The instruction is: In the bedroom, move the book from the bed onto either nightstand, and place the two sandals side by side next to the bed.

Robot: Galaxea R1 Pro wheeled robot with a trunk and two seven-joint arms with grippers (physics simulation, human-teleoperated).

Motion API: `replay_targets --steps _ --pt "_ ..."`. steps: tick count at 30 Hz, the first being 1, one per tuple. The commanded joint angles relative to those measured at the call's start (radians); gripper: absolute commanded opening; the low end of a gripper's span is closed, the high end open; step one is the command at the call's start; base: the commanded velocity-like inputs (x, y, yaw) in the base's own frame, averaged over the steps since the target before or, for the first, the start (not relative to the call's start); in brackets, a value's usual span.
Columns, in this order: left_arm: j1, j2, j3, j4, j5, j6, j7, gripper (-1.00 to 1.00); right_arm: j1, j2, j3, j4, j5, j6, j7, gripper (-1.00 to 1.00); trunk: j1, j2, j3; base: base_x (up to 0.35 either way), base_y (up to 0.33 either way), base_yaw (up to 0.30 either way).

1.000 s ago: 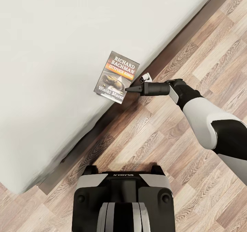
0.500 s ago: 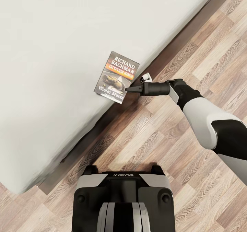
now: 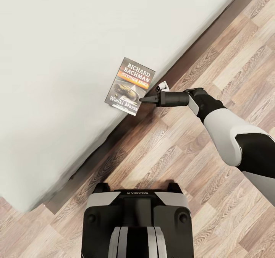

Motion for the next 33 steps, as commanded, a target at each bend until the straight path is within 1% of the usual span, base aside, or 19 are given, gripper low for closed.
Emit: replay_targets --steps 1,18,33 --pt "0.0 0.0 -0.006 0.0 -0.003 -0.003 -0.001 1.0 0.0 0.0 0.007 0.0 -0.005 0.01 0.002 -1.0 -0.004 0.007 0.003 0.0 0.0 0.0" --pt "0.0 -0.001 -0.005 -0.001 -0.001 -0.003 0.0 1.0 0.0 -0.001 0.009 0.0 -0.005 0.009 0.002 -1.0 -0.069 0.126 0.056 0.0 0.0 0.0" --pt "0.0 -0.001 -0.005 -0.002 0.0 -0.003 0.0 1.0 0.003 -0.015 0.007 -0.003 -0.006 0.009 0.002 -1.0 -0.127 0.231 0.103 0.0 0.0 0.0"
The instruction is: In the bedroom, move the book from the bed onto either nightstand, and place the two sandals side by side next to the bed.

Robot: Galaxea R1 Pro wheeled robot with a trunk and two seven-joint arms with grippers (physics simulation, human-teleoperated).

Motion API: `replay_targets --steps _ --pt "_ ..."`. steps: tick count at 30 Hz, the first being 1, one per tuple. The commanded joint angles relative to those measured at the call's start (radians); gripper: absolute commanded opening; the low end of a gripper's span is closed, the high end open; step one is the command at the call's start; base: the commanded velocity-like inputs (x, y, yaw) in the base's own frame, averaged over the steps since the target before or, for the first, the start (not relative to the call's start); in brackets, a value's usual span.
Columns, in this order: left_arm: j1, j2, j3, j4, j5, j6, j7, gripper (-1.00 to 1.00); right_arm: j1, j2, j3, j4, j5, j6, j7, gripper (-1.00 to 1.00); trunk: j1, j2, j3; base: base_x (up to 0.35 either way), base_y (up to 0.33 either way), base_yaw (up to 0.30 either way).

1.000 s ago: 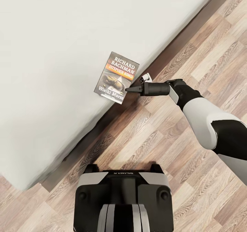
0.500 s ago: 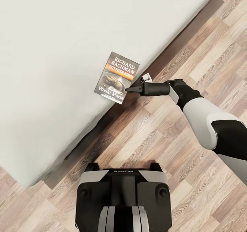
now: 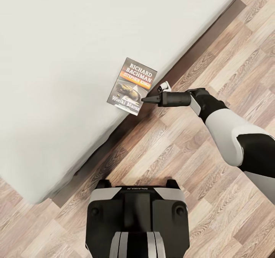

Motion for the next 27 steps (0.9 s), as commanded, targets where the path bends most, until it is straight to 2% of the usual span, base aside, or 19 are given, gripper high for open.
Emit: replay_targets --steps 1,9,14,16,21,27 --pt "0.0 0.0 -0.006 -0.001 -0.003 -0.003 -0.001 1.0 0.0 -0.001 0.008 -0.001 -0.005 0.01 0.003 -1.0 -0.004 0.007 0.003 0.0 0.0 0.0" --pt "0.0 0.0 -0.006 -0.001 -0.003 -0.003 -0.001 1.0 0.0 -0.009 0.008 -0.001 -0.005 0.011 0.003 -1.0 -0.034 0.063 0.028 0.0 0.0 0.0" --pt "0.0 0.001 -0.006 -0.001 -0.003 -0.003 -0.001 1.0 0.0 -0.026 0.007 -0.001 -0.005 0.012 0.003 -1.0 -0.054 0.098 0.044 0.0 0.0 0.0" --pt "0.0 0.001 -0.006 -0.001 -0.003 -0.003 -0.001 1.0 0.0 -0.045 0.007 -0.001 -0.006 0.013 0.003 -1.0 -0.061 0.112 0.05 0.0 0.0 0.0" --pt "0.0 0.001 -0.006 -0.001 -0.003 -0.003 -0.001 1.0 0.0 -0.071 0.007 0.0 -0.006 0.014 0.003 -1.0 -0.08 0.147 0.066 0.0 0.0 0.0" --pt "0.0 0.001 -0.006 -0.001 -0.003 -0.003 -0.001 1.0 0.001 -0.086 0.008 0.0 -0.006 0.013 0.003 -1.0 -0.103 0.189 0.084 0.0 0.0 0.0"
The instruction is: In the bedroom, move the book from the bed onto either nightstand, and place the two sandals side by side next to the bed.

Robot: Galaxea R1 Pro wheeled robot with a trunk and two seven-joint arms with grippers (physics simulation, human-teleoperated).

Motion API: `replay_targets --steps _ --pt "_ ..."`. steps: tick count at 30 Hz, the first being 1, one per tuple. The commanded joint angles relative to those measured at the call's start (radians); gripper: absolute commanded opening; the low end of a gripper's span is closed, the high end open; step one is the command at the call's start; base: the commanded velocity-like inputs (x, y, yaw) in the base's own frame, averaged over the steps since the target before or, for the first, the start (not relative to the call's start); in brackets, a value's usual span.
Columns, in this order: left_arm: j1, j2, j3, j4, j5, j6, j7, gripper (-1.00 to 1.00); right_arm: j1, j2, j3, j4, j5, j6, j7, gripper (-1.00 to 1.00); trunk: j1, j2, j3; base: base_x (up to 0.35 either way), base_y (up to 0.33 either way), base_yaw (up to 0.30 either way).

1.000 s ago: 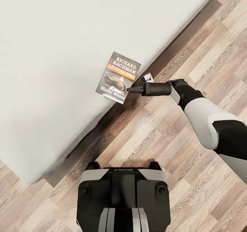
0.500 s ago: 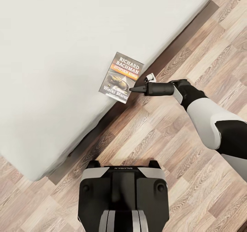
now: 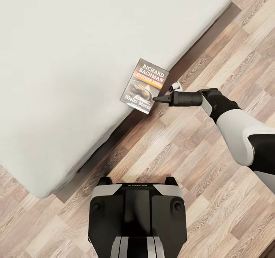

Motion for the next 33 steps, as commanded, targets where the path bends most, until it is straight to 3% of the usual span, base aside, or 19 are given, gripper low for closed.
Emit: replay_targets --steps 1,23,33 --pt "0.0 0.0 -0.006 0.0 -0.003 -0.003 -0.001 1.0 0.0 -0.002 0.008 -0.001 -0.005 0.01 0.003 -1.0 -0.004 0.007 0.003 0.0 0.0 0.0" --pt "0.0 0.002 -0.005 -0.003 -0.003 -0.004 -0.001 1.0 0.003 -0.037 0.011 0.002 -0.008 0.01 0.003 -1.0 -0.088 0.161 0.072 0.0 0.0 0.0" --pt "0.0 0.002 -0.005 -0.003 -0.003 -0.004 -0.001 1.0 0.003 -0.058 0.045 0.002 -0.009 0.009 0.003 -1.0 -0.126 0.231 0.103 0.0 0.0 0.0"
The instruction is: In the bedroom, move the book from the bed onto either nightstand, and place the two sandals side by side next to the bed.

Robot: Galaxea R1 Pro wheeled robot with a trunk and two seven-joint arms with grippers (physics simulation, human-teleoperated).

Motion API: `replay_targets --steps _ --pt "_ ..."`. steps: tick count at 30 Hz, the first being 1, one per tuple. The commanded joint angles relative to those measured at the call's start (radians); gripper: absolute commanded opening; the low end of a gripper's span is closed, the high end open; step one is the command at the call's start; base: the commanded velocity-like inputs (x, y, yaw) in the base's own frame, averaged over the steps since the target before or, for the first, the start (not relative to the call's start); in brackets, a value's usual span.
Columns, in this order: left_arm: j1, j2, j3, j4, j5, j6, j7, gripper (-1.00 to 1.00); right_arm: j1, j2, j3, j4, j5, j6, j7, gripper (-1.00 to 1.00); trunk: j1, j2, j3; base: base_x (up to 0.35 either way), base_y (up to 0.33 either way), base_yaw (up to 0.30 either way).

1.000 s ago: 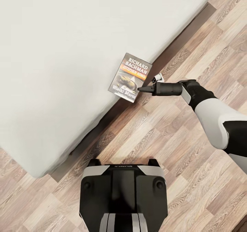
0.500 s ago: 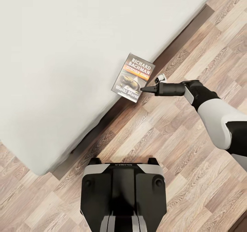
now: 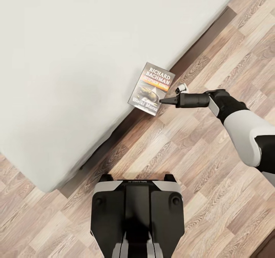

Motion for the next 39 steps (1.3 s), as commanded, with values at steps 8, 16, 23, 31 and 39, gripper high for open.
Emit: replay_targets --steps 8,16,23,31,39 --pt "0.0 0.0 -0.006 0.0 -0.003 -0.003 -0.001 1.0 0.001 -0.025 0.014 -0.001 -0.006 0.01 0.003 -1.0 -0.03 0.056 0.025 0.0 0.0 0.0" --pt "0.0 0.001 -0.006 0.001 -0.003 -0.003 -0.001 1.0 0.004 -0.057 0.015 -0.004 -0.006 0.009 0.003 -1.0 -0.061 0.112 0.05 0.0 0.0 0.0" --pt "0.0 0.001 -0.006 0.001 -0.003 -0.004 -0.001 1.0 0.01 -0.075 0.016 -0.008 -0.006 0.007 0.003 -1.0 -0.088 0.161 0.072 0.0 0.0 0.0" --pt "0.0 0.001 -0.006 0.001 -0.003 -0.003 -0.001 1.0 0.017 -0.098 0.024 -0.016 -0.006 0.006 0.003 -1.0 -0.119 0.217 0.097 0.0 0.0 0.0" --pt "0.0 0.001 -0.006 0.001 -0.003 -0.003 -0.001 1.0 0.032 -0.121 0.032 -0.028 -0.006 0.004 0.003 -1.0 -0.149 0.273 0.122 0.0 0.0 0.0"
